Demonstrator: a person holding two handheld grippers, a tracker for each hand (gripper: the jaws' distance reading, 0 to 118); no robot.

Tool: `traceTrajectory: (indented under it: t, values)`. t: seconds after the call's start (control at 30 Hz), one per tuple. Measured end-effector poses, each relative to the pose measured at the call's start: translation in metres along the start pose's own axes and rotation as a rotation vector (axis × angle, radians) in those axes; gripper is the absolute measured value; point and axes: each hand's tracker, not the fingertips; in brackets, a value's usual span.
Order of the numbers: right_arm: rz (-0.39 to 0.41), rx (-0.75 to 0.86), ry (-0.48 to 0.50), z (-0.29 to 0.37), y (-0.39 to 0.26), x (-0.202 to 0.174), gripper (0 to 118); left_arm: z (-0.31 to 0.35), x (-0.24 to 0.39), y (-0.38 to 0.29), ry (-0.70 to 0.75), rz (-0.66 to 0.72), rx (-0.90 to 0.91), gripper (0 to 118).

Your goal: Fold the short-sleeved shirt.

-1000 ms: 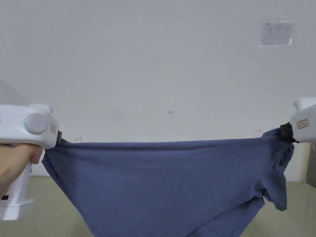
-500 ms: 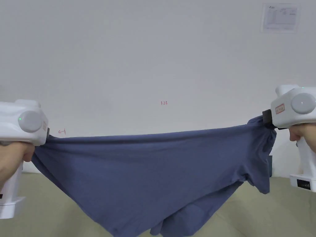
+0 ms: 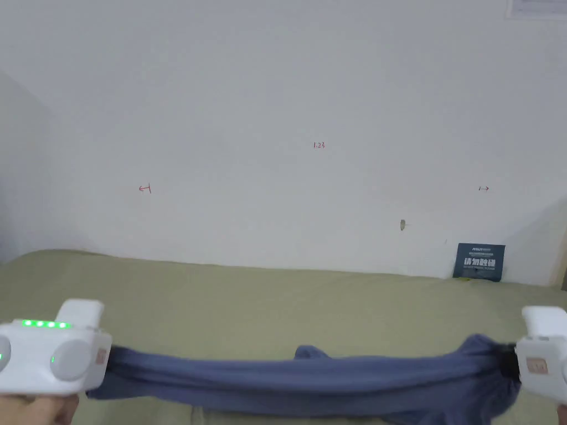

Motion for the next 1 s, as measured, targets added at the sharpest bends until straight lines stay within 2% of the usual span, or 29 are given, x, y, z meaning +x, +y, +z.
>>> traceTrajectory:
  t: [0.13, 0.2, 0.27, 0.37, 0.63, 0.7, 0.73, 0.77, 0.8, 0.83, 0.87, 0.9, 1.0]
  values:
    - [0.007, -0.077, 0.031, 0.039, -0.088, 0.009, 9, 0.023, -0.01, -0.091, -0.05, 0.029, -0.065, 2]
    - [-0.017, -0.09, 0.032, 0.063, -0.133, 0.015, 9, 0.036, -0.014, -0.134, -0.047, 0.015, -0.089, 2]
    - [-0.041, -0.112, 0.046, 0.084, -0.169, 0.02, 9, 0.053, -0.016, -0.169, -0.053, 0.02, -0.12, 2]
    - [-0.029, -0.131, 0.047, 0.11, -0.211, 0.024, 9, 0.076, -0.022, -0.206, -0.079, 0.063, -0.146, 2]
    - [-0.113, -0.141, 0.062, 0.143, -0.251, 0.033, 9, 0.109, -0.034, -0.247, -0.1, 0.061, -0.146, 2]
    - [-0.101, -0.142, 0.067, 0.145, -0.252, 0.029, 10, 0.108, -0.032, -0.25, -0.102, 0.056, -0.147, 2]
    - [-0.098, -0.142, 0.069, 0.145, -0.251, 0.028, 23, 0.107, -0.032, -0.25, -0.106, 0.054, -0.143, 3]
    - [-0.087, -0.14, 0.06, 0.145, -0.249, 0.024, 50, 0.109, -0.031, -0.25, -0.12, 0.056, -0.142, 8]
    - [-0.081, -0.13, 0.034, 0.147, -0.247, 0.023, 79, 0.109, -0.031, -0.25, -0.139, 0.058, -0.142, 22]
    - [-0.067, -0.102, -0.006, 0.149, -0.245, 0.022, 99, 0.109, -0.031, -0.25, -0.144, 0.064, -0.143, 69]
    - [-0.077, -0.061, -0.005, 0.153, -0.241, 0.019, 100, 0.109, -0.031, -0.25, -0.154, 0.078, -0.134, 107]
    - [-0.09, -0.031, 0.004, 0.157, -0.236, 0.017, 100, 0.111, -0.032, -0.249, -0.16, 0.084, -0.125, 118]
    - [-0.106, -0.039, 0.046, 0.167, -0.221, 0.008, 100, 0.125, -0.026, -0.238, -0.15, 0.092, -0.051, 117]
